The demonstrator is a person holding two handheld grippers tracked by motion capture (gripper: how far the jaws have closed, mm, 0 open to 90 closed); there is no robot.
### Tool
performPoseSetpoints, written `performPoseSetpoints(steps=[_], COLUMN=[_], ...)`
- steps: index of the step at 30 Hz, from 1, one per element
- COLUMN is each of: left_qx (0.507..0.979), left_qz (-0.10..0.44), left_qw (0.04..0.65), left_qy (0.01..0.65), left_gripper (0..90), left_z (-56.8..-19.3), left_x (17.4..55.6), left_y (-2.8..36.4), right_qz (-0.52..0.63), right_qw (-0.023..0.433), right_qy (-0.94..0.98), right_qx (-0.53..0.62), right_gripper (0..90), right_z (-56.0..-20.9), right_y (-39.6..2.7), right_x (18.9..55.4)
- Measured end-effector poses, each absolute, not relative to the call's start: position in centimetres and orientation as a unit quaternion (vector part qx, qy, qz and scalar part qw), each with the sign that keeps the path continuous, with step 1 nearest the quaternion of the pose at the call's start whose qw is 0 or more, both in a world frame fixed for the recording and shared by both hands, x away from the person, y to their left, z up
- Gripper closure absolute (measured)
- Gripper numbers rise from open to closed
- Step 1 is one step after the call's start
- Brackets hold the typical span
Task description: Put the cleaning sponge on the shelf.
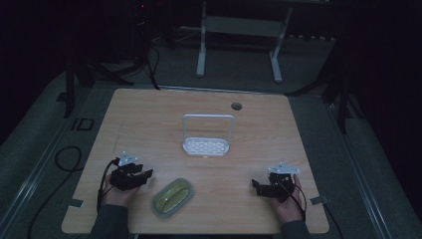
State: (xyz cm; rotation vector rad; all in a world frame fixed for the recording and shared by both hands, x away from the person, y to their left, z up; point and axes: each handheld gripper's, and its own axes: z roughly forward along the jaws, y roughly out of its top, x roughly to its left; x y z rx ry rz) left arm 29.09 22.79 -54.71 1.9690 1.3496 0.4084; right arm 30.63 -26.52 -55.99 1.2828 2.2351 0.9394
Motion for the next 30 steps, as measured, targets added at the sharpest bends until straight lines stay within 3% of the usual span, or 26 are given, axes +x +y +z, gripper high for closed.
performPoseSetpoints(steps=[14,21,30], left_qx=[0.777,0.787,0.792], left_qz=[0.16,0.156,0.16], left_qw=[0.35,0.343,0.34], left_qy=[0.498,0.489,0.481], left_gripper=[52.3,56.8,51.1], left_z=[-53.5,-52.6,-51.7], left_x=[28.4,27.8,27.3], left_y=[21.7,21.2,20.7], right_qz=[0.336,0.336,0.336], right_qw=[0.198,0.198,0.198], right_qy=[0.799,0.799,0.799], right_qx=[0.459,0.459,0.458], right_gripper=[11.8,11.8,11.8], right_z=[-56.0,-56.0,-56.0], right_y=[-26.5,-26.5,-26.5], right_x=[30.6,30.6,30.6])
